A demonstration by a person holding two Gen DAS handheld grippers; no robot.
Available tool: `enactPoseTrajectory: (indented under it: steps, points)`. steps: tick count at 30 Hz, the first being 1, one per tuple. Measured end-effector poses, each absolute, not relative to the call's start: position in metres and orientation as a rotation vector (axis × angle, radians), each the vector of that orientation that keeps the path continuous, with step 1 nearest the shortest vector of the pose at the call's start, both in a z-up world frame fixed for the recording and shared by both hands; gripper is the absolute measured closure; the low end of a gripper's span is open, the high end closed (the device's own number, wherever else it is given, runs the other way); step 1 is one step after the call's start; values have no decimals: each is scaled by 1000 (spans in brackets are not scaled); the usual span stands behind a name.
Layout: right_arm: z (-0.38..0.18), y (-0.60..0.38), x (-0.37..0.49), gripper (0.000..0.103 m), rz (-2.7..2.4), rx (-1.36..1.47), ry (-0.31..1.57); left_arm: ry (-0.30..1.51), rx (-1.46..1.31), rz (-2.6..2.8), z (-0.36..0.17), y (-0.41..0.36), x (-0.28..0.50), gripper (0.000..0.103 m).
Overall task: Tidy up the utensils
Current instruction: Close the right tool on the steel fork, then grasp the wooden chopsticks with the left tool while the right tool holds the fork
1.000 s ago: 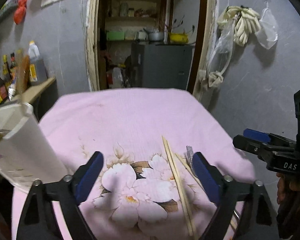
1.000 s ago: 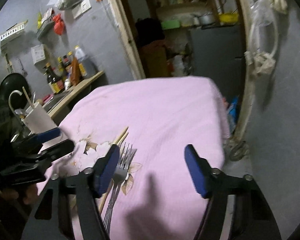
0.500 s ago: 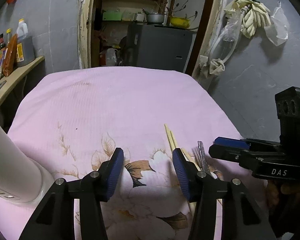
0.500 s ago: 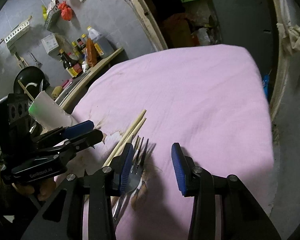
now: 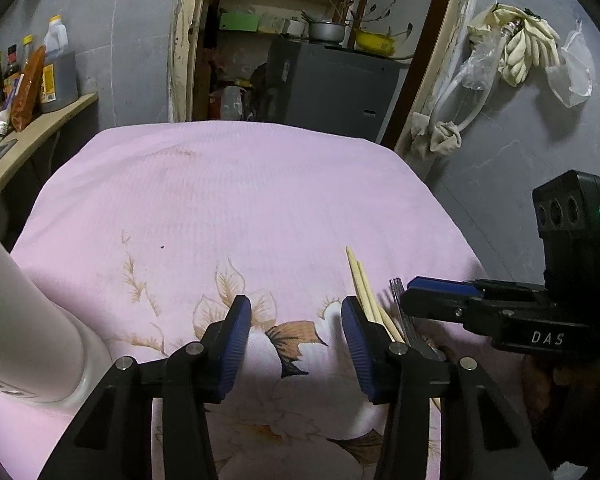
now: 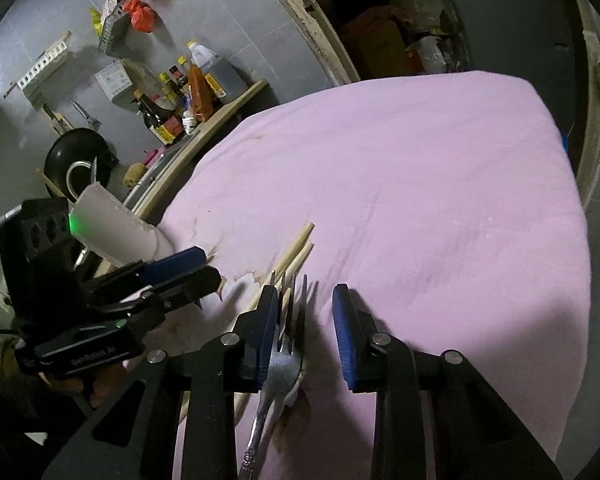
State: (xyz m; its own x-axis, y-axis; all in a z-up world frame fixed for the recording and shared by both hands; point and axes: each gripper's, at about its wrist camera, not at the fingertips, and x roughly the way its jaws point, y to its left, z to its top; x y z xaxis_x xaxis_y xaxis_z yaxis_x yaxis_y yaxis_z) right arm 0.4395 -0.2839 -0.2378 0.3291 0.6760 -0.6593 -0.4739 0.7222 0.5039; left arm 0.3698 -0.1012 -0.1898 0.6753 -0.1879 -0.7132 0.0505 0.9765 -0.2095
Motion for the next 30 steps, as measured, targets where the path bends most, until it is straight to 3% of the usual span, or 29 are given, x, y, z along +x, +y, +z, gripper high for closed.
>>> enactPoseTrajectory:
  steps: [13, 20, 30]
  points:
    - [-241, -273, 448, 78, 841, 260, 1008, 821, -217, -85, -190, -90, 369, 59]
    - [-246, -269, 446, 102, 839, 252, 1040, 827, -225, -83, -192, -88, 370, 59]
    - [-241, -298, 430, 102, 764, 321, 1007, 839, -212, -106, -188, -90, 369, 59]
